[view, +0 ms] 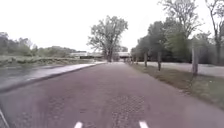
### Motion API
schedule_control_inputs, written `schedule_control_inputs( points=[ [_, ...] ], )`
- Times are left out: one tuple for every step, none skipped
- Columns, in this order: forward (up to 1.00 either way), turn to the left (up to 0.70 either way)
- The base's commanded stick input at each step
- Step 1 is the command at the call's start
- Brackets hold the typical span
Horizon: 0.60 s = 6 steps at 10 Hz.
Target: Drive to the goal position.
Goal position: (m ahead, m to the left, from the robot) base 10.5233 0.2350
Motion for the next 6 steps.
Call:
schedule_control_inputs(
  points=[
    [0.7, 0.0],
    [0.7, 0.0],
    [0.7, 0.0],
    [0.7, 0.0],
    [0.7, 0.0],
    [0.7, 0.0]
  ],
)
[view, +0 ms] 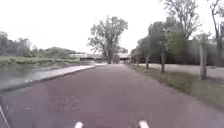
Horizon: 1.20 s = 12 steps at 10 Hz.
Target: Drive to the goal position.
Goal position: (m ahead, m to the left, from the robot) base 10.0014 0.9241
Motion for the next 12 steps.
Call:
schedule_control_inputs(
  points=[
    [0.7, 0.0],
    [0.7, 0.0],
    [0.7, 0.0],
    [0.7, 0.0],
    [0.7, 0.0],
    [0.7, 0.0],
    [0.7, 0.0],
    [0.7, 0.0],
    [0.7, 0.0],
    [0.7, 0.0],
    [0.7, 0.0],
    [0.7, 0.0]
  ],
)
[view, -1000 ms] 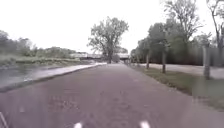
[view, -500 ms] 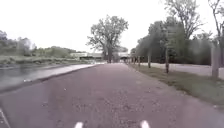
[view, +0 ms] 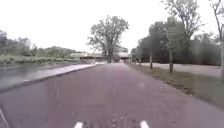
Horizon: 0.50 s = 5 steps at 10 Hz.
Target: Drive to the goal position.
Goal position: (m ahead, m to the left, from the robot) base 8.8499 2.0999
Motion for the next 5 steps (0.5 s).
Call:
schedule_control_inputs(
  points=[
    [0.7, 0.0],
    [0.7, 0.0],
    [0.7, 0.0],
    [0.7, 0.0],
    [0.7, 0.0]
  ],
)
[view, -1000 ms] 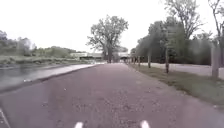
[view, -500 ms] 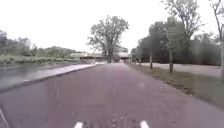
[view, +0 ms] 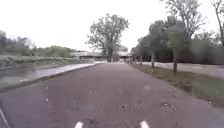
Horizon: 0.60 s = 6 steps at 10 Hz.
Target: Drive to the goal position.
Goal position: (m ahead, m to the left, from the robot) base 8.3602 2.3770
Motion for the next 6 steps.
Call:
schedule_control_inputs(
  points=[
    [0.7, 0.0],
    [0.7, 0.0],
    [0.7, 0.0],
    [0.7, 0.0],
    [0.7, 0.0],
    [0.7, 0.0]
  ],
)
